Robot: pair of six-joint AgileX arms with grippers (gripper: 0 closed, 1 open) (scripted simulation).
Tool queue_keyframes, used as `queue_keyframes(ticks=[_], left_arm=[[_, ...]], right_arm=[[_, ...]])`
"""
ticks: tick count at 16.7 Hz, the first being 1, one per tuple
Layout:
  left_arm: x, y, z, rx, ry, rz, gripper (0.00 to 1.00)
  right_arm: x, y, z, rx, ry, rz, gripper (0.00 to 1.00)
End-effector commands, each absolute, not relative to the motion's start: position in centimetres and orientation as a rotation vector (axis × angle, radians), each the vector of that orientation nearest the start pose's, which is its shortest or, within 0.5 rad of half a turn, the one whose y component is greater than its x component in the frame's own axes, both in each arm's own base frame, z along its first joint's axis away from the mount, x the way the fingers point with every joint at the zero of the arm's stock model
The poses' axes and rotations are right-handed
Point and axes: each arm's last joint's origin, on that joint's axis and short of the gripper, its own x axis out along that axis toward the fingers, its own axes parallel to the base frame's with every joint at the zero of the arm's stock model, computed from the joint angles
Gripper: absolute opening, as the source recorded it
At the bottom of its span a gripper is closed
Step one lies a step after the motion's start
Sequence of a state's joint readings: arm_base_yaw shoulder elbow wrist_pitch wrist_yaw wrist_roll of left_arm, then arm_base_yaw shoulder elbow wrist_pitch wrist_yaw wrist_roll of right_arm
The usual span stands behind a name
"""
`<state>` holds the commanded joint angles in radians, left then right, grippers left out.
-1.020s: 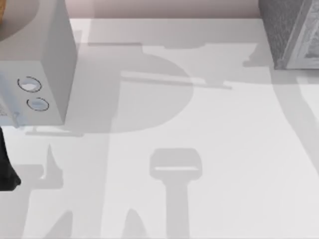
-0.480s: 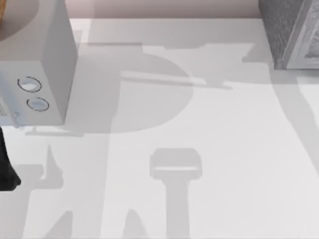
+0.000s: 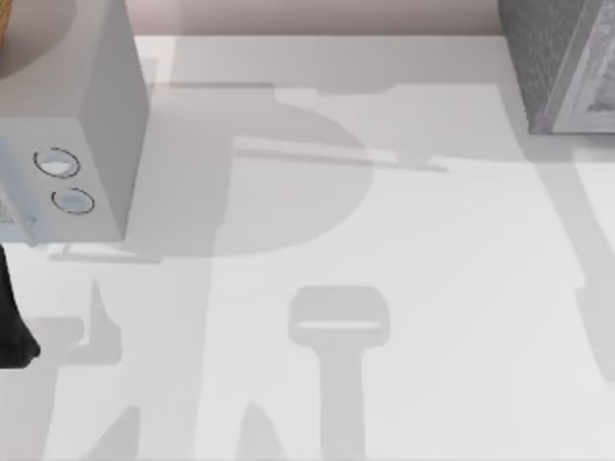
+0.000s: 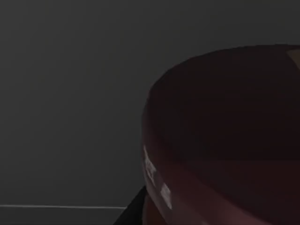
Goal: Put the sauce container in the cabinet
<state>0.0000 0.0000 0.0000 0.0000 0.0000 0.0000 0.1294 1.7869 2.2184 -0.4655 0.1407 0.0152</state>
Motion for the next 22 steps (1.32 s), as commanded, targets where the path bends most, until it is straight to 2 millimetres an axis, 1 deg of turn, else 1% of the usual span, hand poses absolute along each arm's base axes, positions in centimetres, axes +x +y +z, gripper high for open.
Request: queue_keyframes(ticks=[2, 3, 7, 20, 21, 22], left_arm=[[10.6, -0.1, 16.0, 0.000, 0.000, 0.000, 1.00], [10.6, -0.1, 16.0, 0.000, 0.000, 0.000, 1.00], [10.6, -0.1, 16.0, 0.000, 0.000, 0.000, 1.00], [10.6, -0.1, 16.0, 0.000, 0.000, 0.000, 1.00], [10.6, -0.1, 16.0, 0.000, 0.000, 0.000, 1.00], [10.6, -0.1, 16.0, 0.000, 0.000, 0.000, 1.00]], right_arm=[[39.1, 4.9, 51.0, -0.001, 0.017, 0.007, 0.00], [39.5, 4.7, 50.9, 0.002, 0.007, 0.005, 0.00], [39.6, 4.5, 50.9, 0.003, 0.003, 0.003, 0.00], [39.6, 4.5, 50.9, 0.003, 0.003, 0.003, 0.98], [39.6, 4.5, 50.9, 0.003, 0.003, 0.003, 1.00], [39.6, 4.5, 50.9, 0.003, 0.003, 0.003, 1.00]])
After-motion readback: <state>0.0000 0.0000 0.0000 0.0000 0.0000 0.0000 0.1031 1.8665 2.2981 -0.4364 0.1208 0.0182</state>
